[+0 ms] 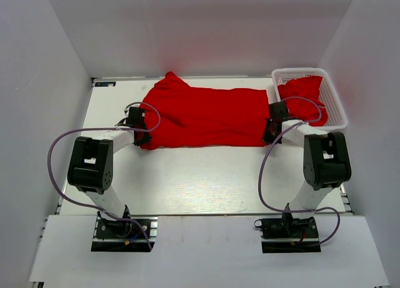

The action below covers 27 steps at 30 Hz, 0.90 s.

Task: Fold and stack the t-shirts
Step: Fold the flattened tshirt in 1/3 of the way

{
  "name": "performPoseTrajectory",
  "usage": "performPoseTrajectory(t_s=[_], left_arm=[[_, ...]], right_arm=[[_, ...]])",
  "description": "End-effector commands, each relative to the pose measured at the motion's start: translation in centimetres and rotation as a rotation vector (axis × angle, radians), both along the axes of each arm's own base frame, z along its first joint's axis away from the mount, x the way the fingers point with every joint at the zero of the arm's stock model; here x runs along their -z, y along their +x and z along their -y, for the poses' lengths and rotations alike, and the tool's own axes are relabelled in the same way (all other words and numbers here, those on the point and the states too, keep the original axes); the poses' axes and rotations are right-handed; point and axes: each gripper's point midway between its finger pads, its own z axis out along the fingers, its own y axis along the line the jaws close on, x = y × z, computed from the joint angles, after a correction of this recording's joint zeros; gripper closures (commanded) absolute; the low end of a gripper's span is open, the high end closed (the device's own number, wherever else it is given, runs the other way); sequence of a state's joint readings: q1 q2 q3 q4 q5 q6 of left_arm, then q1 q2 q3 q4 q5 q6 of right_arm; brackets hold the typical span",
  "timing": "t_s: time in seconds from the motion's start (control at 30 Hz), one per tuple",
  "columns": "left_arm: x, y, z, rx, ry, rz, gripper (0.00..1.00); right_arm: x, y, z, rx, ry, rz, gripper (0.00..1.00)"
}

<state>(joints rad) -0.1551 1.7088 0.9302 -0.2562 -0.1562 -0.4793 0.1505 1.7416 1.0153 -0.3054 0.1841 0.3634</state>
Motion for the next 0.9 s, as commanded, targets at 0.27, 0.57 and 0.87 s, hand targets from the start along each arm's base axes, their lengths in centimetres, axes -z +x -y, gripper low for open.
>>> performPoseTrajectory(t_s=[0.27, 0.57, 0.87], left_arm=[[1.1, -12.8, -2.7, -0.187, 0.073, -0.392, 0.74], [0.5, -22.1, -0.9, -0.252, -0.049, -0.56, 0.58], [-8.6, -15.4, -1.2, -0.124, -0.021, -0.267, 0.13]], right_arm=[[2.8, -9.5, 1.2, 0.039, -0.013, -0.21, 1.0], [1.9, -19.1, 1.1, 0.133, 0.056, -0.338, 0.87], [-7.1, -14.7, -1.4, -0.122, 0.166, -0.056, 0.1]])
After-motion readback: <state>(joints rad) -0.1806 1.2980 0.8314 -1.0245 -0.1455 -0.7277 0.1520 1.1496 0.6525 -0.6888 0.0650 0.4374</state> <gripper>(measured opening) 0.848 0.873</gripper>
